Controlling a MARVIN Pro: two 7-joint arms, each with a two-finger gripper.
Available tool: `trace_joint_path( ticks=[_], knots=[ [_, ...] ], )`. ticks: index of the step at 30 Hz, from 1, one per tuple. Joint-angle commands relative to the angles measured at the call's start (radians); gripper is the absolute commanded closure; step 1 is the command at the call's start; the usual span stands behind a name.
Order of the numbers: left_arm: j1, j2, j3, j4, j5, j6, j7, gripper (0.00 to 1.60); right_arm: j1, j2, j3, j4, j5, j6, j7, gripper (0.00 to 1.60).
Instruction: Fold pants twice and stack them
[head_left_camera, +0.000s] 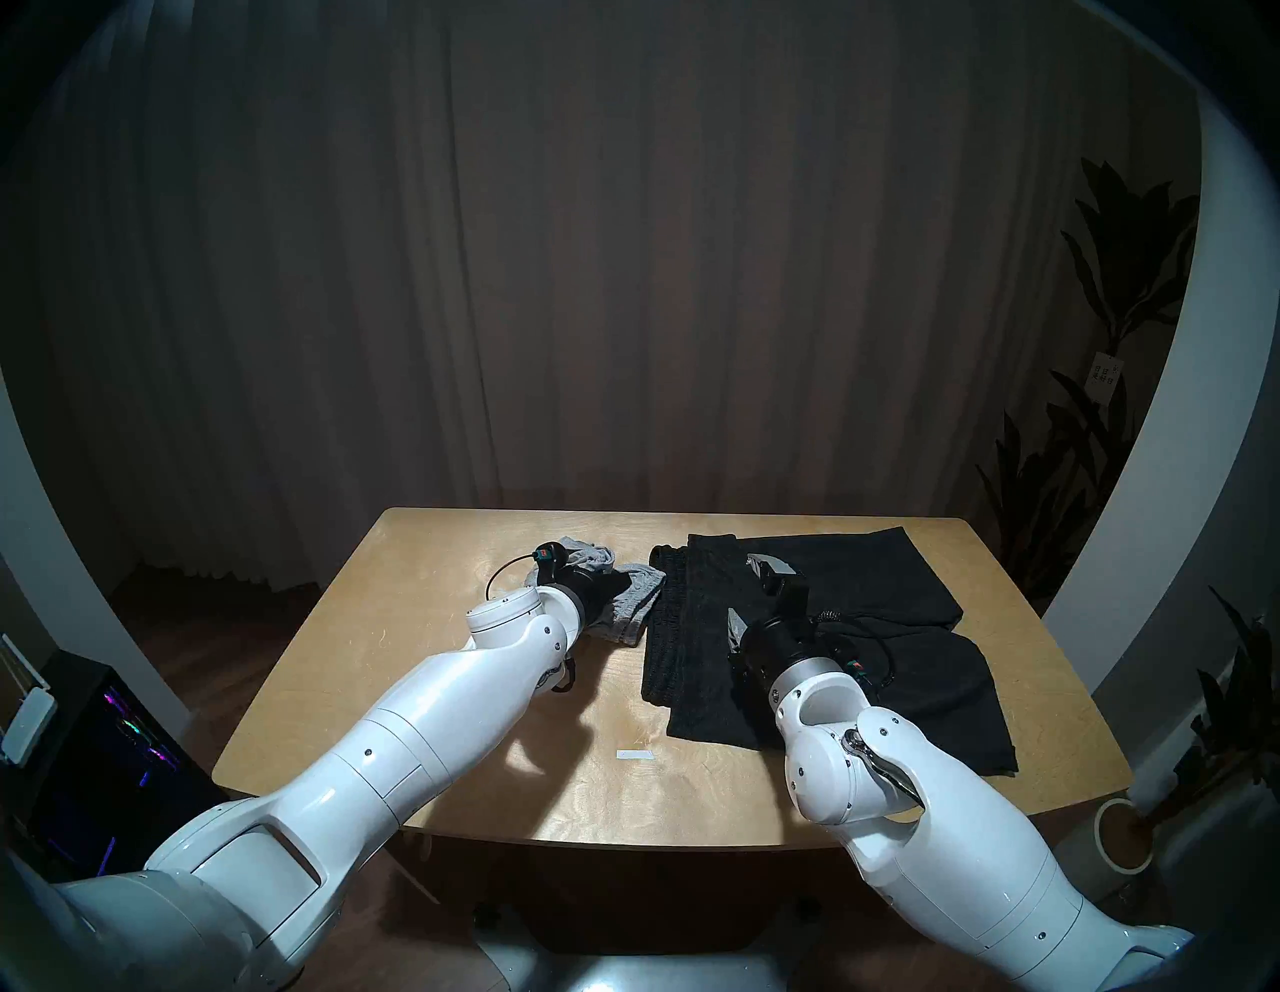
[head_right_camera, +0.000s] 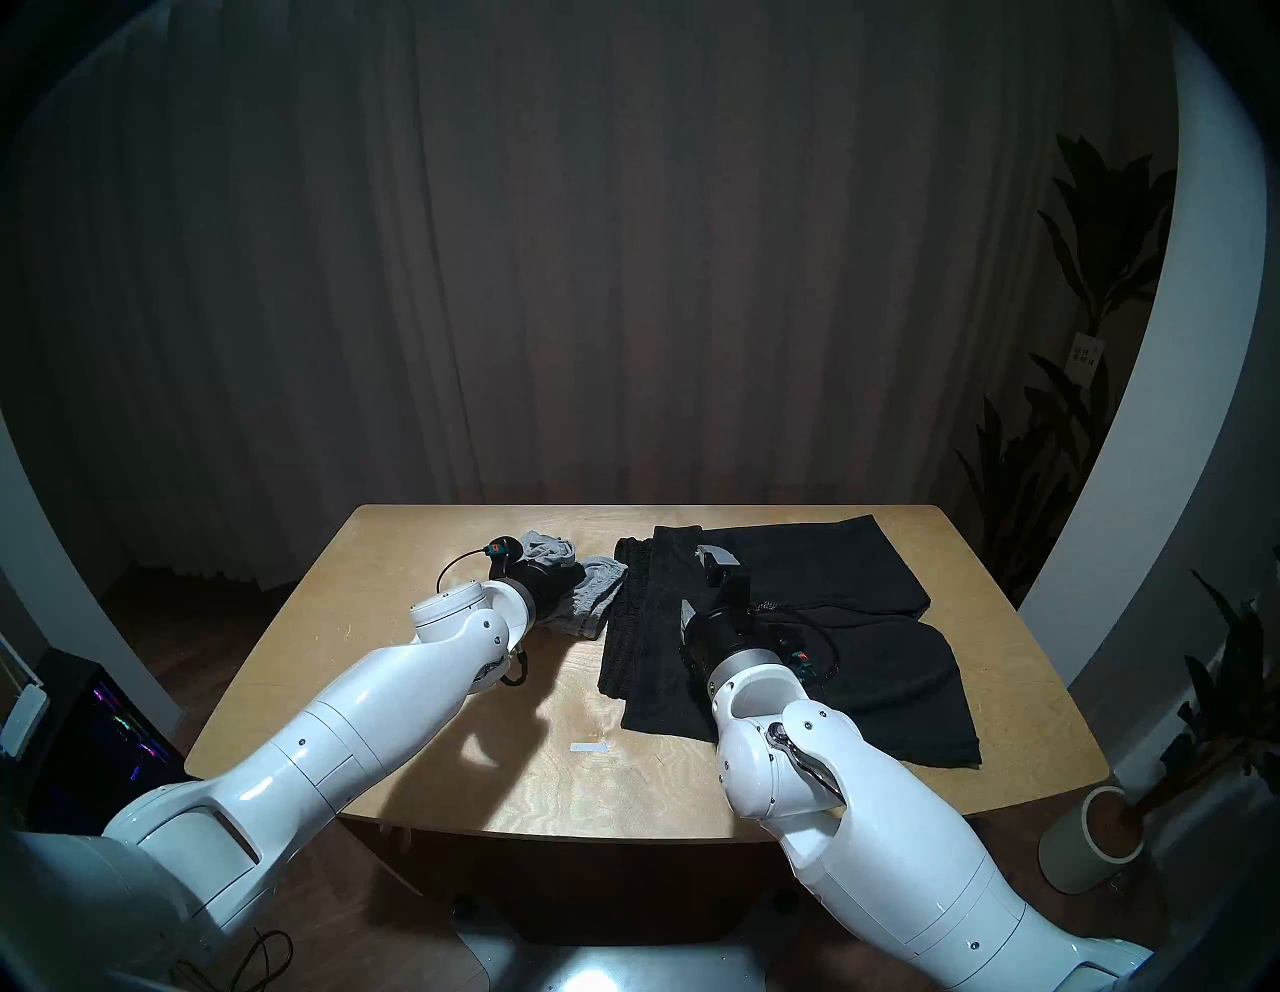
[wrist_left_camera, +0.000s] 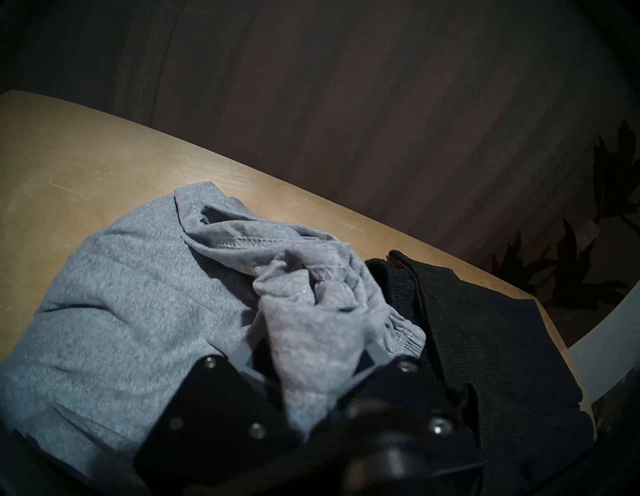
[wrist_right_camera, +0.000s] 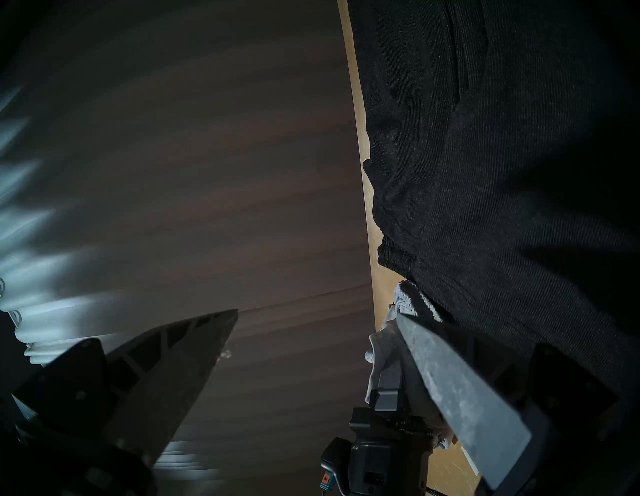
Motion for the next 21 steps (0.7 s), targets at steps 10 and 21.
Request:
trace_joint_path(
  ticks=[10, 21],
  knots=[
    [-0.013, -0.024, 0.006, -0.056, -0.04, 0.029, -0.036, 1.11, -0.01, 0.001, 0.014, -0.022, 0.005, 0.003, 0.018, 0.0],
    [-0.019, -0.022, 0.005, -0.047, -0.05, 0.051, -0.04, 0.0, -0.017, 0.015, 0.031, -0.021, 0.017, 0.016, 0.016, 0.0]
  ],
)
